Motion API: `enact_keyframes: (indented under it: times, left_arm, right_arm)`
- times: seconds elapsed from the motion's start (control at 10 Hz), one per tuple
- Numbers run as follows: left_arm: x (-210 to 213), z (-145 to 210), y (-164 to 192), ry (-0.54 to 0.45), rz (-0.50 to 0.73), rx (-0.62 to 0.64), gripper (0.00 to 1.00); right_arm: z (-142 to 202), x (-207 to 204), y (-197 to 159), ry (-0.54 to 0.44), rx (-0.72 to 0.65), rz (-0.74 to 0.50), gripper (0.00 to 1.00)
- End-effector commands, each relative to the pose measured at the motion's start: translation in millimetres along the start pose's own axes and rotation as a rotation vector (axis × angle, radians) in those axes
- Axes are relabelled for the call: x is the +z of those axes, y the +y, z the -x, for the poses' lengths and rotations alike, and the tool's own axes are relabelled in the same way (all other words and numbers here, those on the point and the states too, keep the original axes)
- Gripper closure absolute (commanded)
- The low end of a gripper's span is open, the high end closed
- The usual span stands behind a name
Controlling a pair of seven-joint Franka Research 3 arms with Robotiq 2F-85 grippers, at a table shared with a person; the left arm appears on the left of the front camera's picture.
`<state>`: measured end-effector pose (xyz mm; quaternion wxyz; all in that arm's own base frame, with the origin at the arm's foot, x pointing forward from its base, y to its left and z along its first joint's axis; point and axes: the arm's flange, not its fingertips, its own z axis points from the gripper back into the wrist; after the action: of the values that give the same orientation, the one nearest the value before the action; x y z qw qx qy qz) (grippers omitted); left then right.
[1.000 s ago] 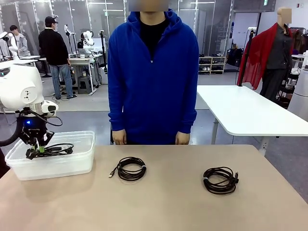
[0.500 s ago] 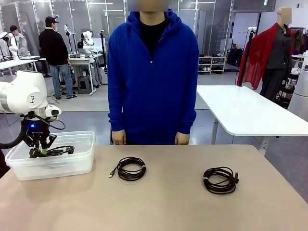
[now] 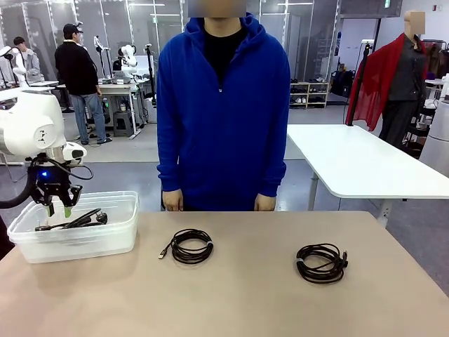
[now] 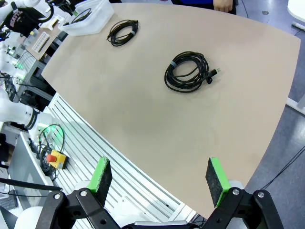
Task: Organize and store the cables.
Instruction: Place the Power Cable into the Organizing box.
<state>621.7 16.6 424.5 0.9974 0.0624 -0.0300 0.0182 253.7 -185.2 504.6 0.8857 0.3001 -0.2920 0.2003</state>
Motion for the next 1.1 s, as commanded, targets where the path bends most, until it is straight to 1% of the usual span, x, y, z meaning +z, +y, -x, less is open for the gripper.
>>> enact_keyframes:
  times: [0.0,0.1,0.2,0.3,0.4,0.5,0.7,0.8,1.0]
  left_arm:
    - [4,18,-1,-0.037,0.02,-0.023,0.4]
    - [9,24,0,-0.047,0.02,-0.028,0.28]
    - [10,26,0,-0.049,0.02,-0.03,0.26]
    - [10,26,0,-0.05,0.028,-0.039,0.15]
    - [10,27,-1,-0.052,0.028,-0.043,0.12]
    - [11,29,-3,-0.043,0.04,-0.054,0.01]
    - [12,33,-5,-0.011,0.05,-0.07,0.0]
    - [11,23,-5,-0.022,0.013,-0.029,0.0]
    - [11,23,-5,-0.022,0.013,-0.029,0.0]
  right_arm:
    - [-1,1,0,-0.009,0.016,-0.006,0.0]
    - [-1,1,0,-0.009,0.016,-0.006,0.0]
    - [-1,1,0,-0.009,0.016,-0.006,0.0]
    - [-1,1,0,-0.009,0.016,-0.006,0.0]
    - [-1,1,0,-0.009,0.016,-0.006,0.0]
    - [-1,1,0,-0.009,0.016,-0.006,0.0]
    - [-1,1,0,-0.009,0.016,-0.006,0.0]
    - [-1,1,0,-0.009,0.016,-0.006,0.0]
    - [-1,1,0,-0.009,0.016,-0.006,0.0]
